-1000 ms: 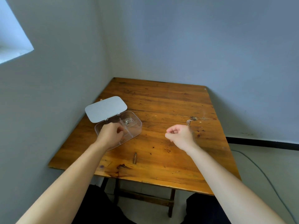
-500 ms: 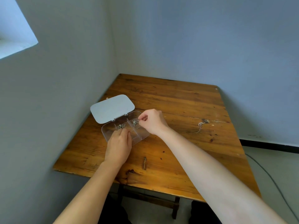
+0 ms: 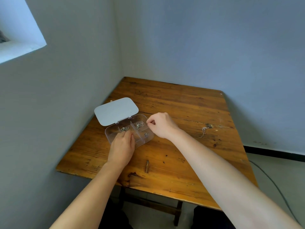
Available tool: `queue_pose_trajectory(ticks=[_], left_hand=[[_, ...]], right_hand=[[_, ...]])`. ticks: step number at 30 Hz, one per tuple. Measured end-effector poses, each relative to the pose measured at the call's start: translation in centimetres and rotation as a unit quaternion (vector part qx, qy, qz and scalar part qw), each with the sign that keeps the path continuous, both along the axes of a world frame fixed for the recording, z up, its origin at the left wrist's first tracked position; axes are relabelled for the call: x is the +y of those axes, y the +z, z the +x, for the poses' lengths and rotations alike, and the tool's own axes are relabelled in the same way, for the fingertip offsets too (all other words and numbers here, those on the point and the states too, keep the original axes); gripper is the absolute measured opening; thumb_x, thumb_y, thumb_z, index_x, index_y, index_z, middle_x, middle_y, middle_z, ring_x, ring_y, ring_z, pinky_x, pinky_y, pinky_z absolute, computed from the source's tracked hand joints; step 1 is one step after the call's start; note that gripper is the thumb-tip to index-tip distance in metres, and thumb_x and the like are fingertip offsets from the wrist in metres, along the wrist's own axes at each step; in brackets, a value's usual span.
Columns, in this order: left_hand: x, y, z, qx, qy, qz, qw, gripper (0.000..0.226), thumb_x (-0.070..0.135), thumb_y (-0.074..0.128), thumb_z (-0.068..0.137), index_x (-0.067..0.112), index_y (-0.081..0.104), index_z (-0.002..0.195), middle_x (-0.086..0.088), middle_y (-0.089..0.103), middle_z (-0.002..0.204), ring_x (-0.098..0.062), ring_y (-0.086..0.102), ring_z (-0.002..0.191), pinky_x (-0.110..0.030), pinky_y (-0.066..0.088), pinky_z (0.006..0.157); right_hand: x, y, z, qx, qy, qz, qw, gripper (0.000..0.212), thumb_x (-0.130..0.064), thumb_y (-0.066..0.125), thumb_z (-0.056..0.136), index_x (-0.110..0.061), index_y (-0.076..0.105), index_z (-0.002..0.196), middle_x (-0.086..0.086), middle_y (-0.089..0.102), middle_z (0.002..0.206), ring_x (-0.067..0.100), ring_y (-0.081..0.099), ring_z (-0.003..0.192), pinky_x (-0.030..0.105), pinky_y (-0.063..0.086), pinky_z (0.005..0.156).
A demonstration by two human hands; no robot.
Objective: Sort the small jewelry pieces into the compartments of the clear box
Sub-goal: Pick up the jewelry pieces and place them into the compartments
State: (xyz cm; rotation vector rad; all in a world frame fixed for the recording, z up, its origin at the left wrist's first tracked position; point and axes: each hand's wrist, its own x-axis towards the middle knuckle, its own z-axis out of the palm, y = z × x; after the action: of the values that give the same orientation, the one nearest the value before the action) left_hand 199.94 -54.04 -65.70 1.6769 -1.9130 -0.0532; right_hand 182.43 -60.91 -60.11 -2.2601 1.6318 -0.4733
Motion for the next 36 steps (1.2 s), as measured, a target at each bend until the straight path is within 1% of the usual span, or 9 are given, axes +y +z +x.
queue_pose_trajectory(ticks=[2,6,11,17,20,25,28,32,36], left_hand=[[0.1,0.2,-0.1,-0.002,0.001,0.005,1.000,0.020,0.012,0.048,0.099,0.005,0.065,0.093,-0.010,0.066,0.087,-0.025,0.060,0.083,-0.038,0.051,0.069],[0.1,0.5,-0.1,-0.007,0.001,0.006,1.000,0.019,0.013,0.049,0.098,0.006,0.067,0.099,-0.010,0.067,0.095,-0.024,0.060,0.088,-0.035,0.051,0.071],[0.4,0.0,-3.0,-0.060,-0.003,-0.065,0.996,0.018,0.010,0.060,0.091,0.006,0.068,0.107,-0.014,0.065,0.114,-0.034,0.058,0.105,-0.049,0.049,0.085],[0.2,-1.5,-10.1,-0.106,-0.154,-0.043,0.981,0.025,0.010,0.059,0.088,0.012,0.064,0.112,-0.011,0.060,0.121,-0.031,0.056,0.111,-0.044,0.048,0.086],[-1.0,-2.2,-12.5,-0.125,-0.169,0.011,0.978,0.029,0.014,0.053,0.093,0.012,0.063,0.120,-0.011,0.058,0.129,-0.032,0.054,0.119,-0.045,0.046,0.092],[-4.2,-2.5,-14.4,-0.132,-0.148,0.051,0.979,0.034,0.020,0.043,0.098,0.015,0.059,0.127,-0.007,0.058,0.128,-0.029,0.053,0.115,-0.043,0.044,0.094],[-6.3,-2.6,-14.7,-0.132,-0.144,0.063,0.979,0.034,0.018,0.043,0.098,0.013,0.058,0.128,-0.009,0.057,0.126,-0.030,0.052,0.114,-0.044,0.045,0.094],[-8.3,-2.7,-14.9,-0.117,-0.128,0.074,0.982,0.034,0.016,0.044,0.098,0.011,0.059,0.127,-0.010,0.055,0.132,-0.030,0.049,0.118,-0.046,0.045,0.097],[-8.9,-3.0,-15.0,-0.099,-0.120,0.074,0.985,0.031,0.014,0.047,0.095,0.009,0.061,0.123,-0.011,0.056,0.128,-0.031,0.049,0.112,-0.045,0.045,0.092]], right_hand=[[1.3,-0.9,-1.8,-0.028,-0.029,-0.023,0.999,0.021,-0.024,0.058,0.098,-0.026,0.075,0.110,-0.006,0.072,0.112,0.013,0.067,0.090,0.028,0.055,0.067],[4.4,-3.5,-5.8,-0.045,-0.064,-0.032,0.996,0.020,-0.028,0.058,0.098,-0.028,0.073,0.111,-0.005,0.070,0.111,0.014,0.066,0.097,0.034,0.057,0.077],[6.4,-5.7,-11.7,-0.038,-0.136,-0.017,0.990,0.025,-0.033,0.055,0.099,-0.028,0.067,0.120,-0.007,0.060,0.125,0.017,0.066,0.090,0.036,0.057,0.075],[5.7,-7.3,-17.4,0.005,-0.261,0.049,0.964,0.059,-0.051,0.057,0.094,-0.025,0.045,0.145,0.004,0.043,0.143,0.026,0.048,0.126,0.037,0.050,0.090],[4.7,-7.6,-18.8,0.005,-0.289,0.074,0.954,0.072,-0.057,0.057,0.092,-0.022,0.034,0.152,0.012,0.039,0.146,0.031,0.040,0.135,0.041,0.042,0.101],[2.1,-7.7,-19.9,0.028,-0.295,0.079,0.952,0.080,-0.062,0.053,0.093,-0.024,0.023,0.157,0.016,0.036,0.151,0.034,0.038,0.138,0.045,0.041,0.103],[0.3,-8.1,-20.1,0.034,-0.272,0.067,0.959,0.067,-0.054,0.054,0.097,-0.022,0.036,0.154,0.013,0.043,0.145,0.031,0.042,0.134,0.042,0.043,0.101],[-1.3,-8.7,-20.8,-0.063,-0.252,0.000,0.966,0.025,-0.030,0.066,0.096,-0.016,0.074,0.115,0.008,0.066,0.111,0.026,0.062,0.107,0.028,0.045,0.084],[-2.6,-8.2,-21.2,-0.112,-0.209,-0.015,0.971,0.018,-0.030,0.065,0.097,-0.018,0.076,0.104,-0.004,0.072,0.103,0.017,0.062,0.104,0.030,0.048,0.091]])
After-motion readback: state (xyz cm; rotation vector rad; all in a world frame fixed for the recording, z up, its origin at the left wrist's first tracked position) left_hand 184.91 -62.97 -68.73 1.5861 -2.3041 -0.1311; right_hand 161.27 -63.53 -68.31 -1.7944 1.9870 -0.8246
